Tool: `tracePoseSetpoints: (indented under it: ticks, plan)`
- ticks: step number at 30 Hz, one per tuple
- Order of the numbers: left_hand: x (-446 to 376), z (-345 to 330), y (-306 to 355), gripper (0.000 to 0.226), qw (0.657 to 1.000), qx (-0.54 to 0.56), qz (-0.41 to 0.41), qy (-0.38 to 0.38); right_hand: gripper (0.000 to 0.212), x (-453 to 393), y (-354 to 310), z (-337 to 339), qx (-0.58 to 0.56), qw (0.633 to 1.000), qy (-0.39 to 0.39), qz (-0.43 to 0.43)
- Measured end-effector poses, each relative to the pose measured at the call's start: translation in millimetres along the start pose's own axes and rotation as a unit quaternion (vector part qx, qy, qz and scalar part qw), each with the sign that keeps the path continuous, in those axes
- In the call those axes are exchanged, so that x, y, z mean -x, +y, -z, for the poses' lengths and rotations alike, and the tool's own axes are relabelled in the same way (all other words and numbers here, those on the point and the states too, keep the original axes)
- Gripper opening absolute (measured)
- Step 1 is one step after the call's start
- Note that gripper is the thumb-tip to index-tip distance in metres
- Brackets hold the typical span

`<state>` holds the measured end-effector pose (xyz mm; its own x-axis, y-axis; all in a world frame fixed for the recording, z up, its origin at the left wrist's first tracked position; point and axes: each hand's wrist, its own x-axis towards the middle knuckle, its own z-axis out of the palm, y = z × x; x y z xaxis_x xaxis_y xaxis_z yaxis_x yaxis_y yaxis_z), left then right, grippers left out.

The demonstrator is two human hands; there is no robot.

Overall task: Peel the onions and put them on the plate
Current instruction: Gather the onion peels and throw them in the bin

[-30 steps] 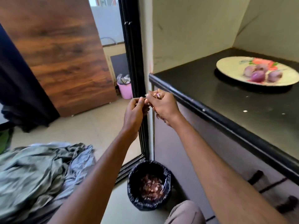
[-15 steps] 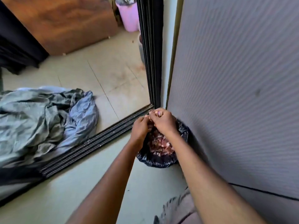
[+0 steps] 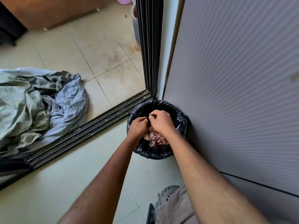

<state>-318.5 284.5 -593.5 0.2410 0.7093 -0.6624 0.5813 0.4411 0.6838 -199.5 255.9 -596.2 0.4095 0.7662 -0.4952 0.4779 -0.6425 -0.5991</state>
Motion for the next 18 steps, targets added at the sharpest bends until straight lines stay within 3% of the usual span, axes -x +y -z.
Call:
tracePoseSetpoints:
  ticks: [5, 18]
  plan:
    - [14.1, 9.0, 24.5, 0.032, 0.999, 0.013, -0.018, 0.037, 0.016, 17.8, -22.9, 26.6, -0.023, 0.999, 0.043, -0.003]
    - [131.1, 61.2, 162.6, 0.020, 0.978, 0.064, -0.191, 0.047, 0.019, 143.2, -125.7, 162.3, -0.059, 0.982, 0.142, 0.109]
